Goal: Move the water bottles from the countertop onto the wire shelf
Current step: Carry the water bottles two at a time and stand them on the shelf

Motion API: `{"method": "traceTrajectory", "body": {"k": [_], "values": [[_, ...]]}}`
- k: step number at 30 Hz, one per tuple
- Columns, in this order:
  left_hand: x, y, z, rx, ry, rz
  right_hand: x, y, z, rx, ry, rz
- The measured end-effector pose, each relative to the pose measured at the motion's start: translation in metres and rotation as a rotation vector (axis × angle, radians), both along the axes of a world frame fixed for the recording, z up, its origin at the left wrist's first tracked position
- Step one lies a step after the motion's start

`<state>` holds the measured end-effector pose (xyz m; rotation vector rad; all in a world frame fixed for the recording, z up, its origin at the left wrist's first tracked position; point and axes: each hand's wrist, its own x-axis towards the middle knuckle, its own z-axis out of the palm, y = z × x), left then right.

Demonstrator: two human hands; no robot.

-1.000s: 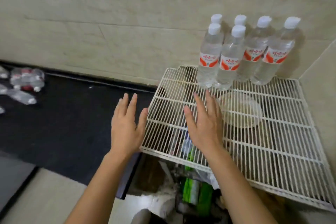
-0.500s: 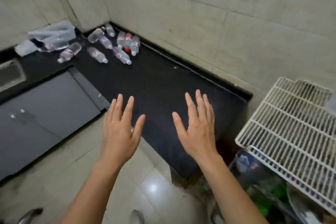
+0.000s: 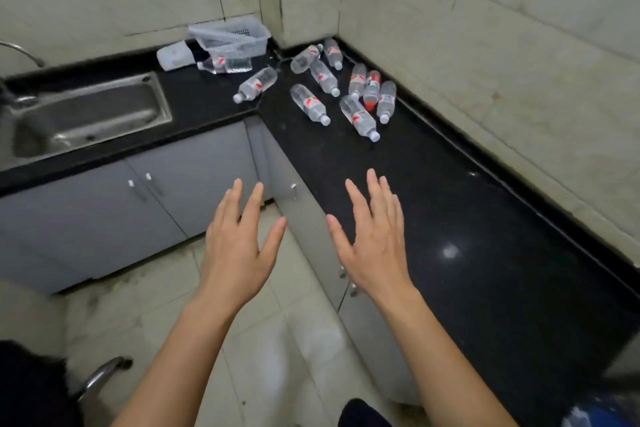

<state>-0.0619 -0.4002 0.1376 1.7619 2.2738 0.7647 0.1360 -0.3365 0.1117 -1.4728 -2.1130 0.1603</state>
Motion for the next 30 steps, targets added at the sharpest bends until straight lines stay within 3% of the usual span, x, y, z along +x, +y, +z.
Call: {"method": "traceTrajectory", "body": {"k": [7, 17, 26, 30], "values": [[-0.043, 0.103, -0.021, -0.061, 0.013, -0.051, -0.03, 0.101, -0.035, -0.059, 0.036, -0.044], [-0.068, 0.362, -0.027, -0.135, 0.205, -0.328, -0.058, 0.317, -0.06, -0.107, 0.089, -0.185], [-0.098, 0.525, -0.065, -0.268, 0.374, -0.56, -0.055, 0.445, -0.103, -0.484, -0.003, -0.376], [-0.109, 0.593, -0.104, -0.439, 0.464, -0.703, -0.061, 0.479, -0.13, -0.725, -0.023, -0.53]]}}
